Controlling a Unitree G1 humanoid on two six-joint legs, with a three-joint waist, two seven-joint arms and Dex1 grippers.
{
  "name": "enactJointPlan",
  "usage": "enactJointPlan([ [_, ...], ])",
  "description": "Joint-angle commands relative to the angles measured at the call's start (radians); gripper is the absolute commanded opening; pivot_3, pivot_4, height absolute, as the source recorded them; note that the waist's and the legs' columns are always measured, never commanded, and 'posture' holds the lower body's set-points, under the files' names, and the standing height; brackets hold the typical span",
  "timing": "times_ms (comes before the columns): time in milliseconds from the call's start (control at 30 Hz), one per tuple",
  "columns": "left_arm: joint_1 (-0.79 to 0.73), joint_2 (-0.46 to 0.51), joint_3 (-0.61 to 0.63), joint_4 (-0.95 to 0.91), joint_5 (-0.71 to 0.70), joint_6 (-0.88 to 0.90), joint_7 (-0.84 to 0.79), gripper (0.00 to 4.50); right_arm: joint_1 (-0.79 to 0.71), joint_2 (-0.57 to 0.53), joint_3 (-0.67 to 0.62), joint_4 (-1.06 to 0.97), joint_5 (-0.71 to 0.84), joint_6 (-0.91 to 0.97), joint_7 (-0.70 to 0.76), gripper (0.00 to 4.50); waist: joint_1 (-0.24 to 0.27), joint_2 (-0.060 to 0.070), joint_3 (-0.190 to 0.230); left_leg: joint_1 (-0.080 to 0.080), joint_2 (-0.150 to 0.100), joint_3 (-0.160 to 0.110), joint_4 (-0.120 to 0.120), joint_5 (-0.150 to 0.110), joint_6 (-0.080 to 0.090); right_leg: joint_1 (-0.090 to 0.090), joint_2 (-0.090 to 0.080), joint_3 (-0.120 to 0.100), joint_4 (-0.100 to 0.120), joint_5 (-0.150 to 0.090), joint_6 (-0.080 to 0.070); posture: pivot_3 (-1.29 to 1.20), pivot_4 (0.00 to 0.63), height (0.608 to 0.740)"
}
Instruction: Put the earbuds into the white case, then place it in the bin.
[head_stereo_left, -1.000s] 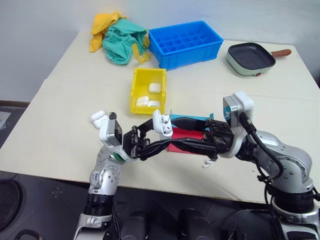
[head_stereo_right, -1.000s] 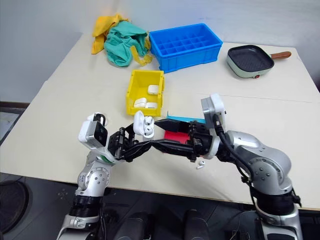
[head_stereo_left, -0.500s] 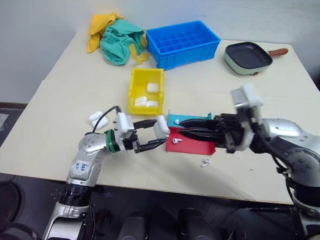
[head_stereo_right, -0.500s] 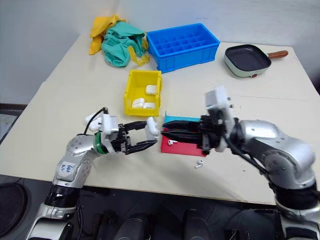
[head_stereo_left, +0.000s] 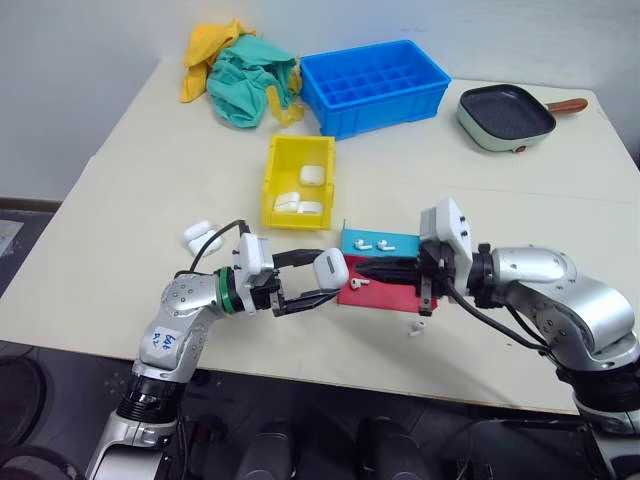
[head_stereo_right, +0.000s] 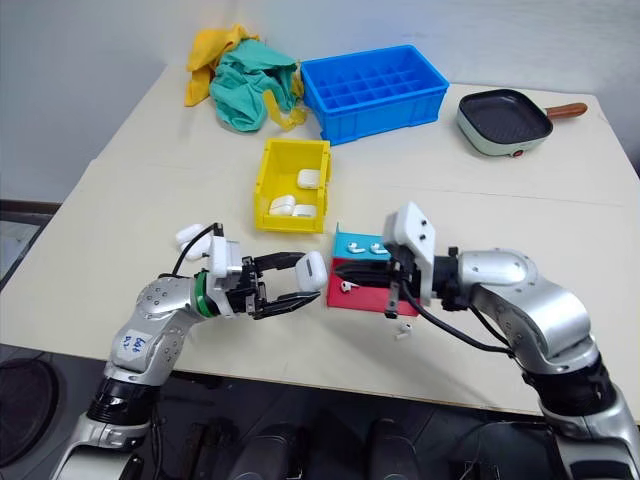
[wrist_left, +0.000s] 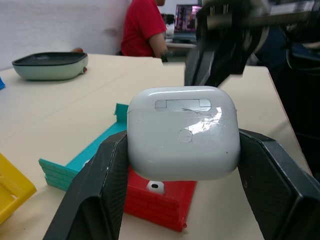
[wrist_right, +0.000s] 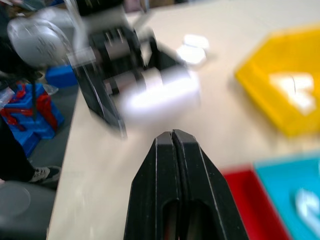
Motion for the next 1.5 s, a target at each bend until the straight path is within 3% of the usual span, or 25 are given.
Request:
enactJointPlan([
  [33,-0.004,0.009,0.069,-0.041,-0.057,0.035,0.044,2.78,0.133,0.023,-0.208,-0.034,0.08,-0.066,-0.005,0.01,0.007,0.0,0.0,0.0,0.0,0.0,0.0,0.0,0.0,0.0,0.0,0.0,0.0,0.0,0.0,0.0,0.15,0.74],
  [100,-0.025,0.012,0.101,-0.032,-0.048,0.073,0.114,2.78,0.251,0.066,-0.327,-0.059,0.106,-0.127,-0.012,0.01,0.015,0.0,0.0,0.0,0.0,0.0,0.0,0.0,0.0,0.0,0.0,-0.001,0.0,0.0,0.0,0.0,0.15,0.74],
  [300,-0.211,0.014,0.169,0.105,0.003,0.287,0.392,2.78,0.473,0.239,-0.53,-0.141,-0.082,-0.48,-0.139,1.86,0.017,0.0,0.0,0.001,-0.001,0.001,0.0,0.001,0.001,0.001,0.0,0.001,0.0,0.001,0.002,0.0,0.15,0.74],
  [400,-0.347,0.017,0.152,0.265,0.064,0.257,0.411,2.78,0.556,0.297,-0.554,-0.151,-0.154,-0.596,-0.162,2.86,0.015,0.0,0.0,0.002,-0.002,0.002,0.0,0.003,0.001,0.002,0.001,0.002,0.0,0.002,0.004,0.0,0.15,0.74],
  [567,-0.531,0.02,0.092,0.563,0.184,0.234,0.426,2.78,0.59,0.296,-0.518,-0.158,-0.141,-0.634,-0.152,4.48,0.011,0.0,0.0,0.003,-0.001,0.007,-0.001,0.003,0.0,0.0,0.002,0.005,0.001,0.003,0.005,0.0,0.15,0.74],
  [767,-0.689,-0.02,0.061,0.873,0.253,0.085,0.352,2.78,0.58,0.293,-0.495,-0.155,-0.153,-0.671,-0.175,4.48,0.014,-0.001,0.0,0.004,-0.001,0.008,-0.002,0.003,0.0,-0.001,0.003,0.006,0.001,0.003,0.005,0.0,0.15,0.74],
  [800,-0.702,-0.022,0.064,0.902,0.258,0.07,0.345,3.52,0.577,0.291,-0.491,-0.155,-0.154,-0.672,-0.178,4.5,0.014,-0.001,0.0,0.004,-0.001,0.008,-0.002,0.003,0.0,-0.001,0.003,0.006,0.001,0.003,0.005,0.0,0.15,0.74],
  [933,-0.694,-0.011,0.111,0.865,0.218,0.055,0.291,4.49,0.561,0.275,-0.473,-0.149,-0.153,-0.666,-0.18,4.5,0.012,-0.001,0.0,0.004,-0.001,0.009,-0.002,0.003,0.0,-0.002,0.003,0.006,0.001,0.003,0.005,0.0,0.15,0.74],
  [1100,-0.435,0.169,0.165,0.494,0.139,0.095,0.092,4.49,0.535,0.209,-0.473,-0.103,-0.146,-0.649,-0.139,4.5,-0.019,-0.001,0.0,0.005,0.0,0.01,-0.003,0.003,0.0,-0.002,0.003,0.009,0.002,0.003,0.005,0.0,0.15,0.74],
  [1167,-0.249,0.279,0.192,0.345,0.15,0.053,0.018,4.49,0.521,0.16,-0.476,-0.061,-0.142,-0.65,-0.093,4.5,-0.029,-0.001,0.0,0.006,0.001,0.011,-0.004,0.003,0.0,-0.003,0.004,0.011,0.003,0.003,0.005,0.0,0.15,0.74],
  [1267,0.017,0.366,0.294,0.177,0.139,-0.048,-0.039,4.49,0.51,0.083,-0.477,0.016,-0.144,-0.673,0.009,4.5,-0.035,-0.001,0.0,0.007,0.001,0.011,-0.003,0.003,0.0,-0.002,0.002,0.013,0.002,0.003,0.005,0.0,0.15,0.74],
  [1367,0.256,0.396,0.419,0.064,0.124,-0.085,-0.048,4.49,0.498,0.015,-0.476,0.095,-0.146,-0.703,0.111,4.5,-0.027,-0.002,0.001,0.006,0.001,0.009,-0.001,0.003,0.001,0.001,-0.002,0.018,0.0,0.003,0.005,0.0,0.15,0.74],
  [1500,0.509,0.352,0.57,-0.035,0.13,-0.13,0.002,4.49,0.501,-0.077,-0.453,0.204,-0.171,-0.772,0.279,4.5,-0.001,-0.002,0.0,0.007,0.001,0.006,-0.001,0.002,0.001,0.002,-0.005,0.018,-0.004,0.003,0.005,0.0,0.15,0.74],
])
